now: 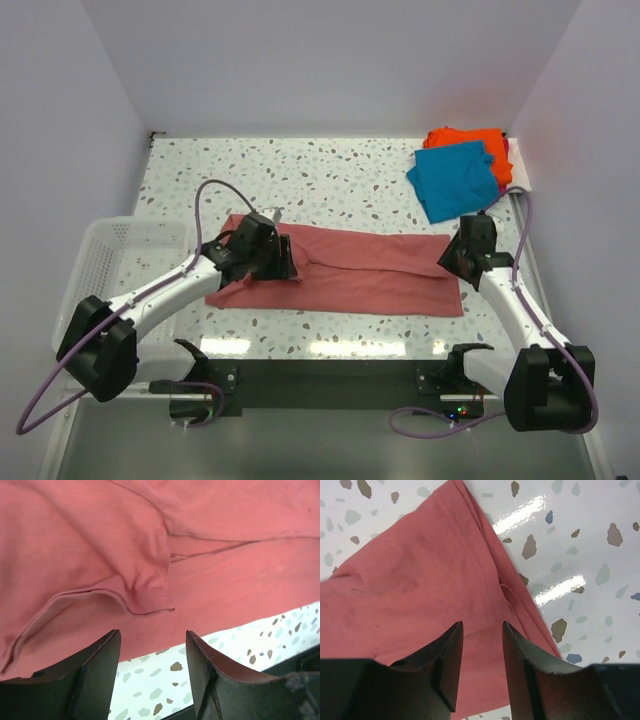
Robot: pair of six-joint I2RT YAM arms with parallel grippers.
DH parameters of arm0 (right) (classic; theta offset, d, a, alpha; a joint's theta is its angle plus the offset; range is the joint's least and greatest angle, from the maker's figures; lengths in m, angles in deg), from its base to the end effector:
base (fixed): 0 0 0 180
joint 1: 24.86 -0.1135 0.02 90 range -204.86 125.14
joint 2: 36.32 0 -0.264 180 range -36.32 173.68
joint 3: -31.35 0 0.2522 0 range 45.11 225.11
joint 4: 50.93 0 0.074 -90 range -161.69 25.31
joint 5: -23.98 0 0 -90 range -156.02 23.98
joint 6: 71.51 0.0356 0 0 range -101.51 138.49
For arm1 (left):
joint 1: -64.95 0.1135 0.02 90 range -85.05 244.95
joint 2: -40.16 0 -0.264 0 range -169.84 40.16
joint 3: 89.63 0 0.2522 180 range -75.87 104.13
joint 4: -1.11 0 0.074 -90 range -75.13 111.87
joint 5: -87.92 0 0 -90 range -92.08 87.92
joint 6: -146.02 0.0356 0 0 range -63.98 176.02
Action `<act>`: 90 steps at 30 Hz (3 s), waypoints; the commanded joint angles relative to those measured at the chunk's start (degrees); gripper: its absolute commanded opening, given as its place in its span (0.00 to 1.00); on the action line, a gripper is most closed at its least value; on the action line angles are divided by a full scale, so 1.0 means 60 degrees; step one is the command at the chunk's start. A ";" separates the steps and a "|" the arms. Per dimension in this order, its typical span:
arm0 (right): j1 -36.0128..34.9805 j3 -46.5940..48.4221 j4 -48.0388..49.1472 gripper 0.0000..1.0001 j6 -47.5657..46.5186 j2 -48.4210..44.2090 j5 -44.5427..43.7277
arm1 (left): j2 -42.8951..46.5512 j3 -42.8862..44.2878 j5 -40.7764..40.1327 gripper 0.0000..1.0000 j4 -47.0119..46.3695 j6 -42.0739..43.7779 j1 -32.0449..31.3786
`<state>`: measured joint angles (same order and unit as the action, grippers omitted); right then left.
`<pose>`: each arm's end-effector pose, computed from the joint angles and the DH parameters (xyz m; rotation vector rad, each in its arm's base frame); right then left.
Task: Fold and stack the t-shirts
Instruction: Fold the tshirt
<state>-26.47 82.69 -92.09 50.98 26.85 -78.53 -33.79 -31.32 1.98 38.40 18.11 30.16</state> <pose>0.2133 -0.0017 0.2105 0.7429 2.3502 -0.0164 0.2087 -0.1481 0.2118 -0.0399 2.5986 -0.5906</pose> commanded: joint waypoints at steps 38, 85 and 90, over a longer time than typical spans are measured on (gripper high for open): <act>-0.4581 0.1280 0.2222 0.34 0.0020 0.1848 0.1207 | -0.4857 0.3970 -0.3606 0.33 0.0459 -0.0625 0.3673; -0.3292 0.2673 0.0509 0.44 -0.0992 0.5057 -0.1255 | -0.2305 0.1375 -0.3546 0.19 0.0503 -0.2939 0.2106; -0.3292 0.1723 0.0698 0.45 -0.0466 0.4588 -0.0363 | -0.5058 0.3205 -0.3781 0.18 0.1028 -0.2720 0.2325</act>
<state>-46.25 96.64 -87.33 45.53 57.08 -84.09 -57.57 -18.97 -18.57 45.83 3.14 42.95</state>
